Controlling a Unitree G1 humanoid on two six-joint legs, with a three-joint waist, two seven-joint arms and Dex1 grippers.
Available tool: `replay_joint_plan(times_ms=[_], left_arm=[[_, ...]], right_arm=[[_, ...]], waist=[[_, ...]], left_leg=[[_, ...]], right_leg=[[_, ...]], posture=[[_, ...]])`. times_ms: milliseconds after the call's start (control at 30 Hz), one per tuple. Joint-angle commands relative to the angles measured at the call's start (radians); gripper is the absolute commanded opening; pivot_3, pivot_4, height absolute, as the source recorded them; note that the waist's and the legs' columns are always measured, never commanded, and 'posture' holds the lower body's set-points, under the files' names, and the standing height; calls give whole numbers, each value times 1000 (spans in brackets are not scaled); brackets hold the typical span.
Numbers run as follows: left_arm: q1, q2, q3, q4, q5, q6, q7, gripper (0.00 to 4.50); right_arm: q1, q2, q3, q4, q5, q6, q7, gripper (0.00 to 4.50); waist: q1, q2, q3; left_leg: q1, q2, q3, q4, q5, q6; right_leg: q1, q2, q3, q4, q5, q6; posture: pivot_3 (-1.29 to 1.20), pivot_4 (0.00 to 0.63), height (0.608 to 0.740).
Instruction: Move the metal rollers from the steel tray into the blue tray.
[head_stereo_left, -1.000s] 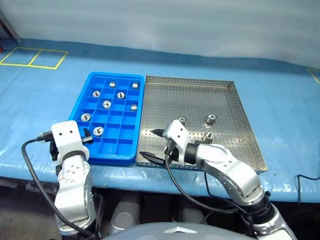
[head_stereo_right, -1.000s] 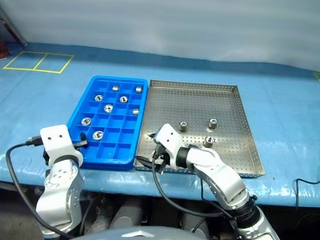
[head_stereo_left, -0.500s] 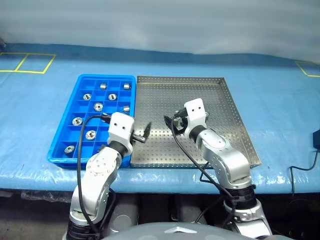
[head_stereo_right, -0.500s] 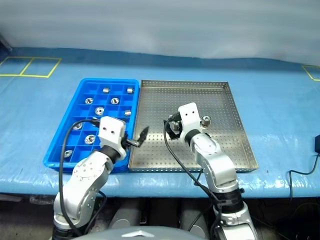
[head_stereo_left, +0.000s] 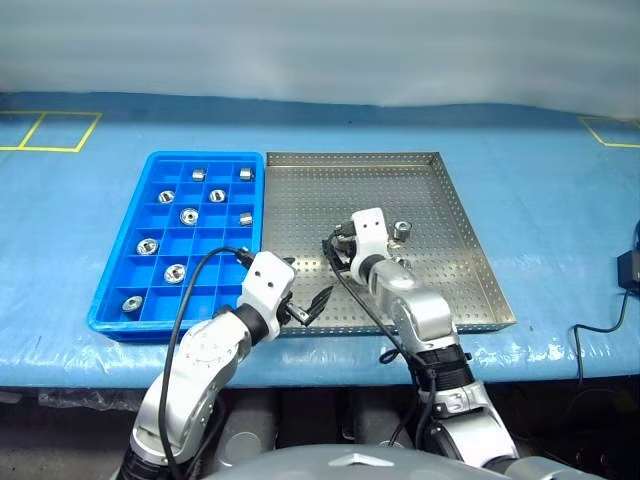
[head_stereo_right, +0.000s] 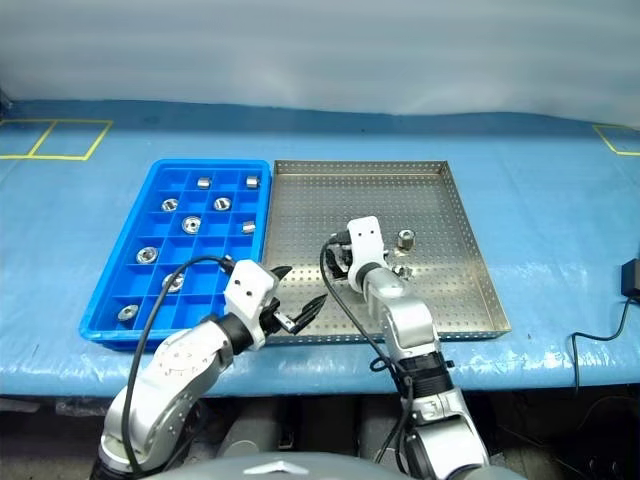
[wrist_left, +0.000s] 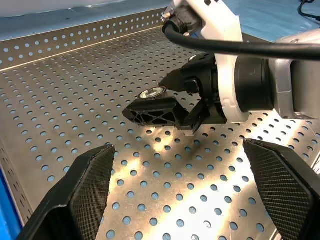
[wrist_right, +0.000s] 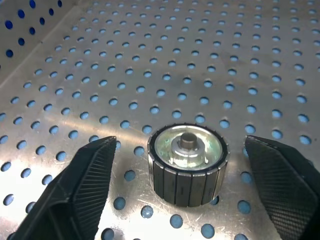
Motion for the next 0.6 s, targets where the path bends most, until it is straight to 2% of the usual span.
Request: replay_joint_plan(times_ms=[33, 167, 367, 600], left_arm=[[-1, -12, 13, -11, -18, -29, 13, 4500], [-5, -30, 44, -1, -12, -50, 39, 4500], [-22, -78, 113, 9, -3, -88, 102, 4500], [-27, -131, 226, -21, 16, -115, 213, 4500]], right_arm=[[-9, 9, -2, -12, -1, -36, 16, 2909], [-15, 17, -2, -25, -6, -34, 17, 1695], [-49, 32, 20, -71, -8, -23, 40, 1705], [-179, 53, 64, -103, -14, 6, 68, 1705]], waist=[[0, 0, 0], [0, 0, 0], [1, 1, 1], [9, 1, 1]], left_leg=[[0, 0, 0, 0, 0, 0], [0, 0, 0, 0, 0, 0], [0, 0, 0, 0, 0, 0], [0, 1, -1, 0, 0, 0]], right_leg=[[0, 0, 0, 0, 0, 0], [0, 0, 0, 0, 0, 0], [0, 0, 0, 0, 0, 0], [0, 1, 0, 1, 1, 0]], posture=[[169, 150, 740], [171, 150, 740], [182, 150, 740], [262, 150, 740]])
